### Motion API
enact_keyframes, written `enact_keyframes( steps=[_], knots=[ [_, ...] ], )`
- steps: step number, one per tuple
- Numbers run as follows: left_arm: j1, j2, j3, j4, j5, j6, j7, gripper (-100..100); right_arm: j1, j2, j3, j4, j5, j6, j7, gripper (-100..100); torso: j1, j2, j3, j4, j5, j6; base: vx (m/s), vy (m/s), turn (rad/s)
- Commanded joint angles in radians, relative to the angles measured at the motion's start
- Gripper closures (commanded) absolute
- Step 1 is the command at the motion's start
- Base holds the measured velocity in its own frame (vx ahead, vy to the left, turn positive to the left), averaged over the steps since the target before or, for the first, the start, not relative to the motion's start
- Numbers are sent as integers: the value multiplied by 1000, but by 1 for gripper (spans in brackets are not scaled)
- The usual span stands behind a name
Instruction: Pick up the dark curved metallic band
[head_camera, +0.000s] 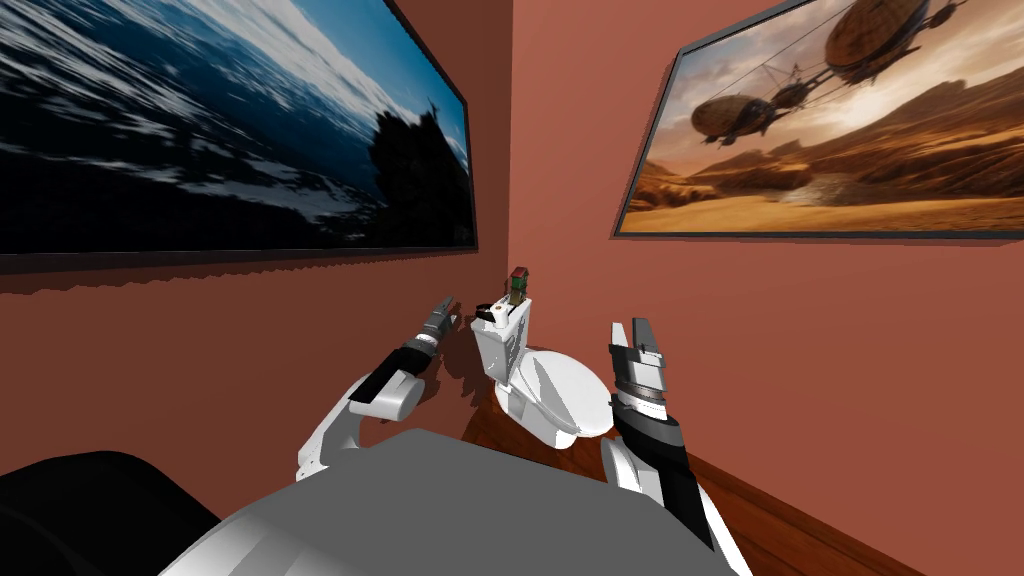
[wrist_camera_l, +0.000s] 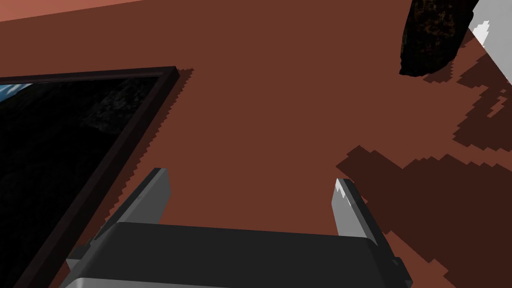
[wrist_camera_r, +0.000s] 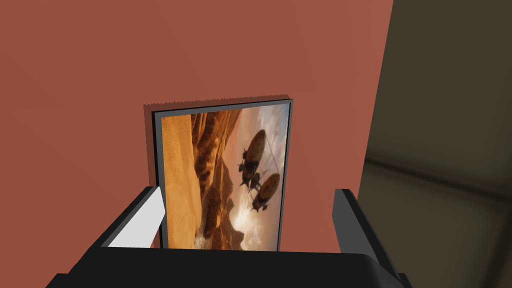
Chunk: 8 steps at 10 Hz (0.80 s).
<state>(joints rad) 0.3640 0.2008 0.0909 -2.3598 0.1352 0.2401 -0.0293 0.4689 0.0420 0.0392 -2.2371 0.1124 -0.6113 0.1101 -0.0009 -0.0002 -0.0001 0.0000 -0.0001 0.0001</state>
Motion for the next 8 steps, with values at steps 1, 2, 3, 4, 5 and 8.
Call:
enact_keyframes(
  steps=[1,2,3,4,5,8],
  knots=[
    [-4,6,7,-3,13,50,11,-100,0,0,0,0,0,0,0,0,0,0,0,0,0,0,5,-15,15],
    [-4,6,7,-3,13,64,11,-100,0,0,0,0,0,0,0,0,0,0,0,0,0,0,7,-12,9],
    [-5,11,14,-6,25,99,20,-100,0,0,0,0,0,0,0,0,0,0,0,0,0,0,11,-15,15],
    [-5,11,14,-6,25,115,20,-100,0,0,0,0,0,0,0,0,0,-1,0,0,0,0,14,-14,7],
    [-5,18,21,-9,36,151,29,-100,0,0,0,0,0,0,0,0,0,-1,0,0,0,0,27,-17,8],
    [-4,25,28,-11,48,217,39,-100,0,0,0,0,0,0,0,0,0,-2,-1,0,0,0,27,-16,5]
  ],
)
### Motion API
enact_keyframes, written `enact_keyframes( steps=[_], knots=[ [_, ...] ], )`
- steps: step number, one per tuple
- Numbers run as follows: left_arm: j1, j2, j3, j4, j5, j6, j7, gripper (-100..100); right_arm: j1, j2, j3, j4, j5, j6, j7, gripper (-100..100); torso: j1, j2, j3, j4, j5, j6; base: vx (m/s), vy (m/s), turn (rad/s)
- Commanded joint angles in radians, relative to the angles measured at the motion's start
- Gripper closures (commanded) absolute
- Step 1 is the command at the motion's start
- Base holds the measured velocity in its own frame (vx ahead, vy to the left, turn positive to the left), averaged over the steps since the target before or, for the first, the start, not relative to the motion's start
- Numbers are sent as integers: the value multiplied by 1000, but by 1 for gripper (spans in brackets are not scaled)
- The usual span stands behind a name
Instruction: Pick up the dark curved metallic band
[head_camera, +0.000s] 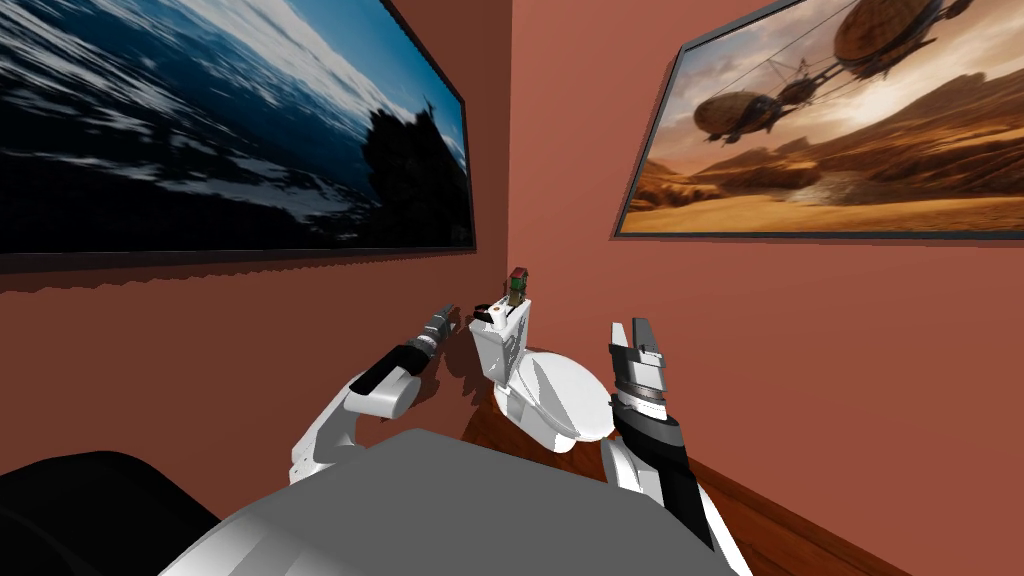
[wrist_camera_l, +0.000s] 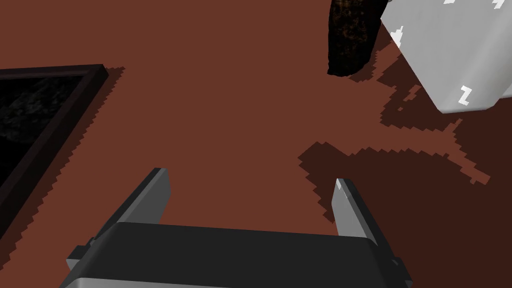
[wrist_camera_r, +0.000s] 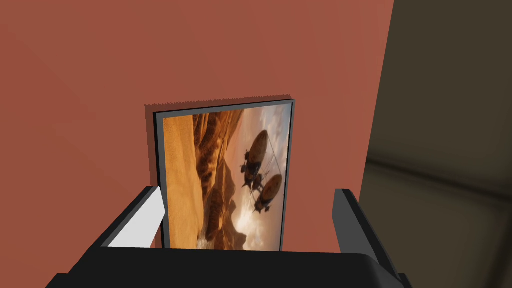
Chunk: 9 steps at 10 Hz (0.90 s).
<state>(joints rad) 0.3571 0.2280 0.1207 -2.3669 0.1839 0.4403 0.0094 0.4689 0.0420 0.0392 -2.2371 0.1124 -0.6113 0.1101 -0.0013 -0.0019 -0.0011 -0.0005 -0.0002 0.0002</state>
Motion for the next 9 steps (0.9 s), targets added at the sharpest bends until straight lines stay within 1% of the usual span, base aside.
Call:
enact_keyframes(
  steps=[1,2,3,4,5,6,7,8,9],
  knots=[
    [5,6,6,-6,11,50,10,-100,0,0,0,0,0,0,0,0,0,0,0,0,0,0,21,-22,0],
    [5,6,6,-6,11,68,10,-100,0,0,0,0,0,0,0,0,0,0,0,0,0,0,27,-22,3],
    [8,14,15,-8,22,102,20,-100,0,0,0,0,0,0,0,0,0,0,0,0,0,0,38,-29,-3],
    [8,14,15,-8,22,118,20,-100,0,0,0,0,0,0,0,0,-1,-1,0,0,0,0,36,-21,2],
    [11,23,23,-11,34,150,30,-100,0,0,0,0,0,0,0,0,0,-1,0,0,0,0,50,-25,-6],
    [11,23,23,-11,34,167,30,-100,0,0,0,0,0,0,0,0,-1,-1,-1,0,0,0,43,-24,-1],
    [15,32,32,-15,45,205,39,-100,0,0,0,0,0,0,0,0,0,-1,-1,0,0,0,53,-35,-11],
    [15,32,32,-15,45,215,39,-100,0,0,0,0,0,0,0,0,-1,-2,-1,0,0,0,45,-25,1],
    [19,41,41,-21,56,259,49,-100,0,0,0,0,0,0,0,0,-1,-1,-1,0,0,0,49,-26,-11]
  ],
)
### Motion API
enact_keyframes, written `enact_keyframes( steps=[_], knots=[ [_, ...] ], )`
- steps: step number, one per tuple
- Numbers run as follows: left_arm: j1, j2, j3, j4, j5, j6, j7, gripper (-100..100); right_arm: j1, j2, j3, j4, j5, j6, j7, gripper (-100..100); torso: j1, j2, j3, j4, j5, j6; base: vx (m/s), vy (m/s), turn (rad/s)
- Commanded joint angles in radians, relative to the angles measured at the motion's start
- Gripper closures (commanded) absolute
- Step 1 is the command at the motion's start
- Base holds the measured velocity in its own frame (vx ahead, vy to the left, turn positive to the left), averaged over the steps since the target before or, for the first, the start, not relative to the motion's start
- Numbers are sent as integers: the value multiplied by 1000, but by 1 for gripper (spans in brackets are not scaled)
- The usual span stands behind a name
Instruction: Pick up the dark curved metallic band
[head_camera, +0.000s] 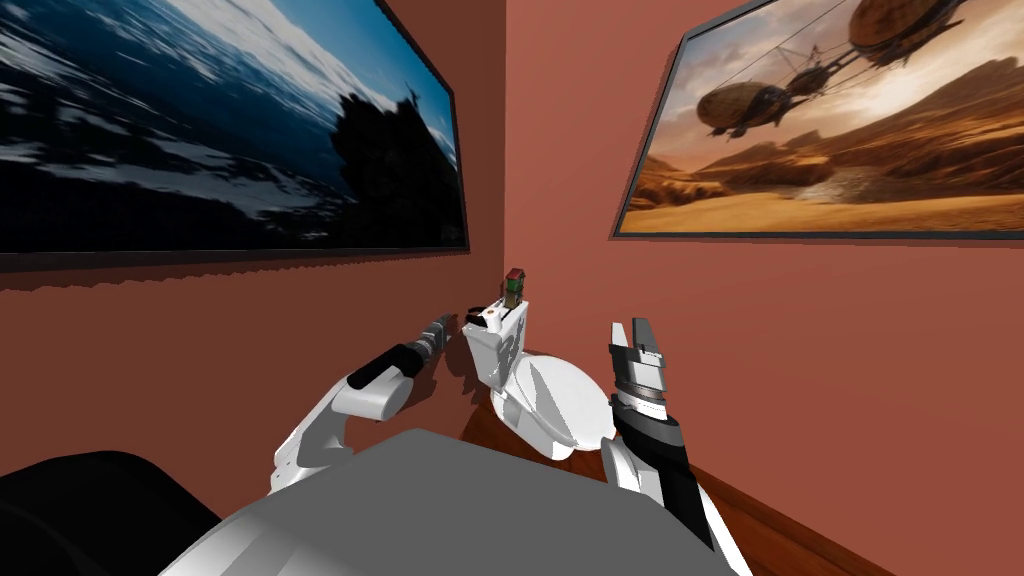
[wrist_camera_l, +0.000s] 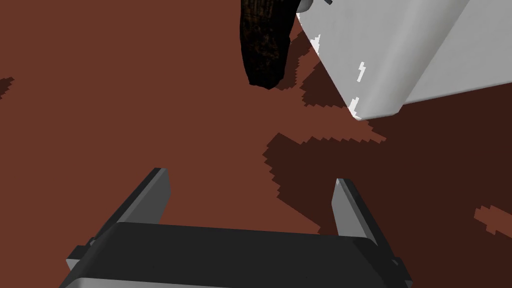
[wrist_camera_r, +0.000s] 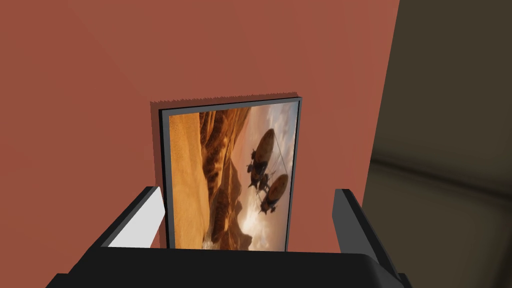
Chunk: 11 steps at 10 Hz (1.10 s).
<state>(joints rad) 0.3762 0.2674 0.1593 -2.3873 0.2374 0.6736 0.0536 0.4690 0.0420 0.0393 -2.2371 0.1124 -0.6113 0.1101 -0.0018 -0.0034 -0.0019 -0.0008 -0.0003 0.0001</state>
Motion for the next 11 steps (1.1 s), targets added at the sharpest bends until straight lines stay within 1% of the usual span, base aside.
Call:
enact_keyframes(
  steps=[1,2,3,4,5,6,7,8,9,10,11],
  knots=[
    [0,2,2,0,3,28,5,-100,0,0,0,0,0,0,0,0,0,0,0,0,0,0,43,-20,-3],
    [4,12,11,-7,13,67,14,-100,0,0,0,0,0,0,0,0,0,0,0,0,0,0,58,-26,-13],
    [4,12,11,-7,13,73,14,-100,0,0,0,0,0,0,0,0,0,0,0,0,0,0,48,-23,-3],
    [9,22,20,-16,24,112,24,-100,0,0,0,0,0,0,0,0,0,0,0,0,0,0,54,-32,-15],
    [9,22,20,-16,24,117,24,-100,0,0,0,0,0,0,0,0,0,0,0,0,0,0,47,-26,-3],
    [13,31,29,-26,34,158,32,-100,0,0,0,0,0,0,0,0,0,0,0,0,0,0,50,-21,-12],
    [18,41,37,-38,43,187,41,-100,0,0,0,0,0,0,0,0,0,0,0,0,0,0,71,-34,-22],
    [18,41,37,-38,43,200,41,-100,0,0,0,0,0,0,0,0,0,-1,-1,0,0,0,65,-31,-3],
    [23,50,44,-52,52,237,49,-100,0,0,0,0,0,0,0,0,0,-1,-1,0,0,0,77,-30,-12],
    [28,60,51,-68,61,263,57,-100,0,0,0,0,0,0,0,0,0,-2,-1,0,0,0,86,-37,-23],
    [28,60,51,-68,61,274,57,-100,0,0,0,0,0,0,0,0,-1,-2,-1,0,0,0,57,-31,-6]
  ],
)
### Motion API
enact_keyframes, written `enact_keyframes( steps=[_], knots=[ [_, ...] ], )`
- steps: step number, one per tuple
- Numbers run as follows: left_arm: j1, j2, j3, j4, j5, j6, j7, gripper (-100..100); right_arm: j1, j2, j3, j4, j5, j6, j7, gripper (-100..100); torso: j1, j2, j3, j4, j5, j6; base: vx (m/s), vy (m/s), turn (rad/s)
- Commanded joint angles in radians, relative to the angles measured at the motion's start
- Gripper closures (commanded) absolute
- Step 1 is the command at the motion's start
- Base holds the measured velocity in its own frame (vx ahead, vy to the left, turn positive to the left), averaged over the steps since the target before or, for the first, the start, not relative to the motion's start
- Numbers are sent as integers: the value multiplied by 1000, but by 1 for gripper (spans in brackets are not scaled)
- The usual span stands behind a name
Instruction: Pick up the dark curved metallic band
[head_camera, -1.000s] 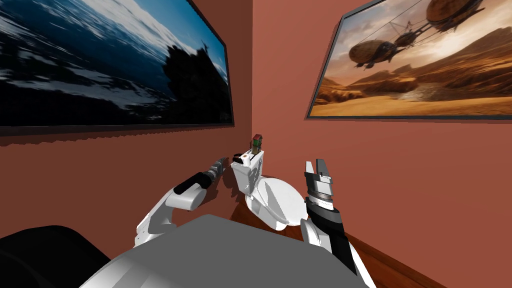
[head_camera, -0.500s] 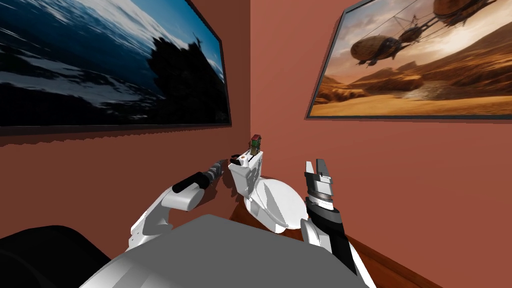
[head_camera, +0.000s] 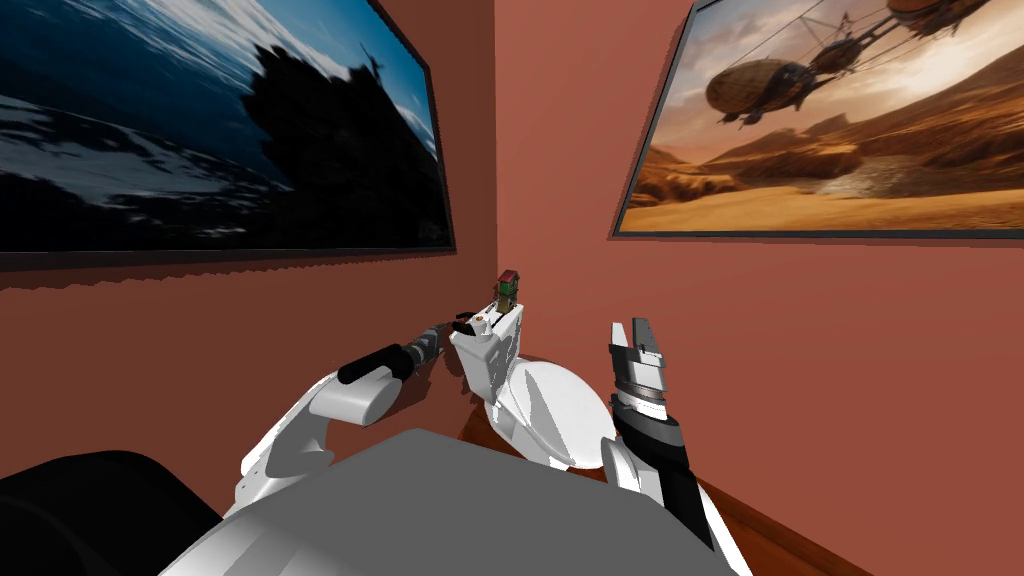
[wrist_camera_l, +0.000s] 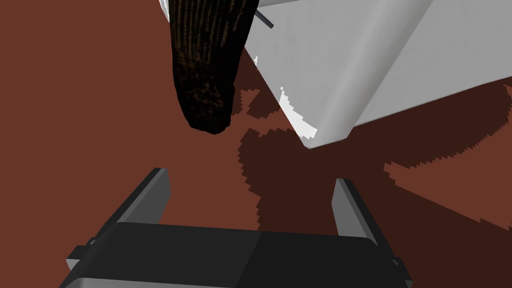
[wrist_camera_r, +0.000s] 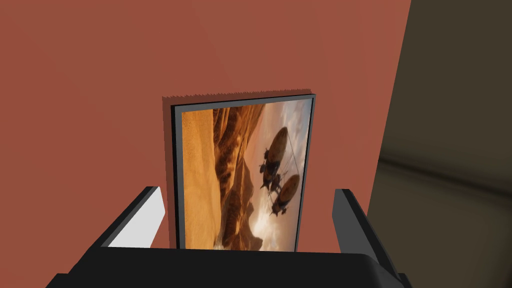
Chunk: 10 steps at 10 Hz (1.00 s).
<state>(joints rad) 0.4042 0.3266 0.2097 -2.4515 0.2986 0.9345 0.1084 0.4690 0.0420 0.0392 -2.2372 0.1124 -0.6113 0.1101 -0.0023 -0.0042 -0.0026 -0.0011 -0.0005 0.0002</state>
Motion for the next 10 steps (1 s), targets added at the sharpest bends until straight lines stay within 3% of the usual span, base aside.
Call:
enact_keyframes(
  steps=[1,3,10],
  knots=[
    [5,9,5,-21,8,47,9,-100,0,0,0,0,0,0,0,0,0,0,0,0,0,0,2,6,-19],
    [19,25,10,-60,22,106,20,-100,0,0,0,0,0,0,0,0,3,3,2,1,1,0,10,14,-41],
    [19,25,10,-60,22,107,20,-100,0,0,0,0,0,0,0,0,3,4,2,1,1,0,1,2,-4]
  ],
)
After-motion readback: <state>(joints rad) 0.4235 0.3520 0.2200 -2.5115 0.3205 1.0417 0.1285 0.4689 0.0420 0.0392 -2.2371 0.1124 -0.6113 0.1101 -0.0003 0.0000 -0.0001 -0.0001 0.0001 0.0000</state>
